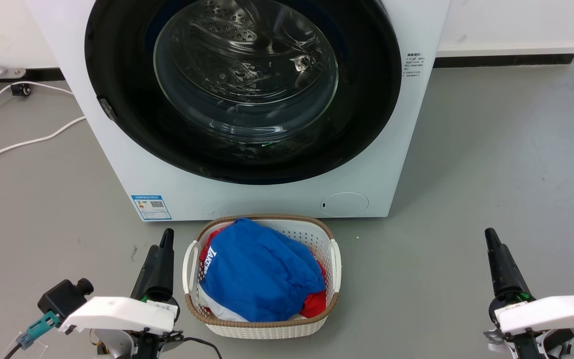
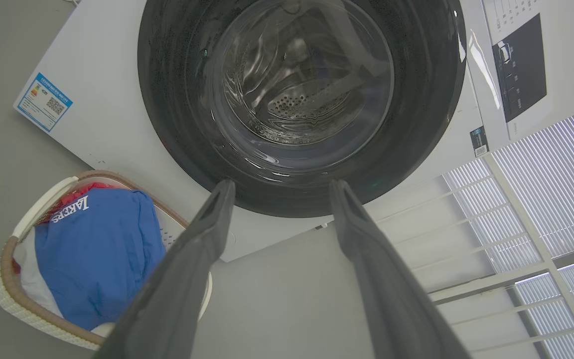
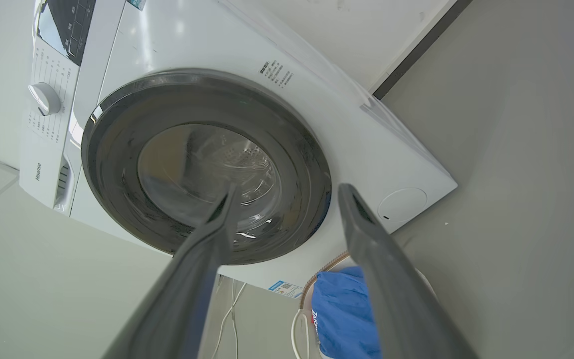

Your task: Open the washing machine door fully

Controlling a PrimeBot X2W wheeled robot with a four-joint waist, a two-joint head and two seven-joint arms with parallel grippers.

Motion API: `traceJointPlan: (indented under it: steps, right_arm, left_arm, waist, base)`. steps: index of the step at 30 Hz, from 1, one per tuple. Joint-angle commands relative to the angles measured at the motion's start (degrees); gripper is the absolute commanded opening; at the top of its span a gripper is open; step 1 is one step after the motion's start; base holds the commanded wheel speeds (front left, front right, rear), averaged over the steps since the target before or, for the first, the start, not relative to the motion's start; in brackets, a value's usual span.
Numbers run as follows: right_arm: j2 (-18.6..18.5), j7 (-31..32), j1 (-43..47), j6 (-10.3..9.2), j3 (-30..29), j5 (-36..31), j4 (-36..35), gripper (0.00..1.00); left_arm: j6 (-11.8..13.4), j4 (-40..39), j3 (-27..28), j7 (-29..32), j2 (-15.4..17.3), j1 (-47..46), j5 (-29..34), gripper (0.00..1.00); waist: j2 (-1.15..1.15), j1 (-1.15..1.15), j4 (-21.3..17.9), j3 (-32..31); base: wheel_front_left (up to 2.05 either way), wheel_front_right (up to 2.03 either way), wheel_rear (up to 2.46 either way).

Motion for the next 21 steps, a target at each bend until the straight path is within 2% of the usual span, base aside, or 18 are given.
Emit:
traceJointPlan:
  steps: [1,21]
  right_arm:
    - [-0.28,-0.69,-0.9,0.06,0.26,-2.83,-1.29,1.0]
    - [-0.1,-1.56,0.32,0.09,2.17,-22.05,-4.19,1.0]
  left_arm:
    - [-0.12,-1.09,-0.33,-0.64,0.5,-1.39,2.89,1.0]
    - [0.13,-2.09,-1.8,-4.35,1.61,-1.69,22.44,1.0]
  waist:
    - [0.0,0.0,-0.01,0.06]
    - [0.0,0.0,-0.04,0.44]
  base:
    - [0.0,0.0,0.0]
    - [0.0,0.0,0.0]
